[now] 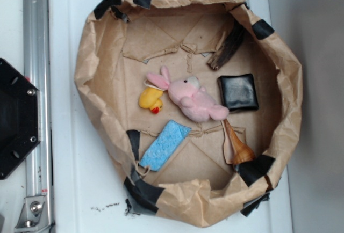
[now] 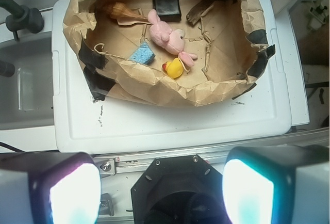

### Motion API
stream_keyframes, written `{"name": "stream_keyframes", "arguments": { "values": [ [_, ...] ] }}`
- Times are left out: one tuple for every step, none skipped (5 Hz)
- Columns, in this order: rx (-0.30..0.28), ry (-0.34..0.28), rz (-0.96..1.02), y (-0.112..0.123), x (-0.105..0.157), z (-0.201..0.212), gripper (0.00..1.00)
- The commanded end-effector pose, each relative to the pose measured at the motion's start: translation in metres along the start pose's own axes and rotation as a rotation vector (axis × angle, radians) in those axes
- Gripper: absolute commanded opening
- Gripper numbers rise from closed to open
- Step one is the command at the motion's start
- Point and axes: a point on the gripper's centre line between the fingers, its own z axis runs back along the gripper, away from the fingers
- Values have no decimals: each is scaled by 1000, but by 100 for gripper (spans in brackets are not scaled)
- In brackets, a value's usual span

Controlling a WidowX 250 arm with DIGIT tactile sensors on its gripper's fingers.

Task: Grab the yellow duck.

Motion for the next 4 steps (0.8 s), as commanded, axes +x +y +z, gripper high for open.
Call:
{"name": "stream_keyframes", "arguments": {
  "values": [
    [0, 0, 0, 0, 0, 0, 100],
    [21, -64, 152, 20, 47, -37, 100],
    [56, -50, 249, 30, 91, -71, 100],
    [83, -50, 251, 46, 104, -114, 100]
  ]
}}
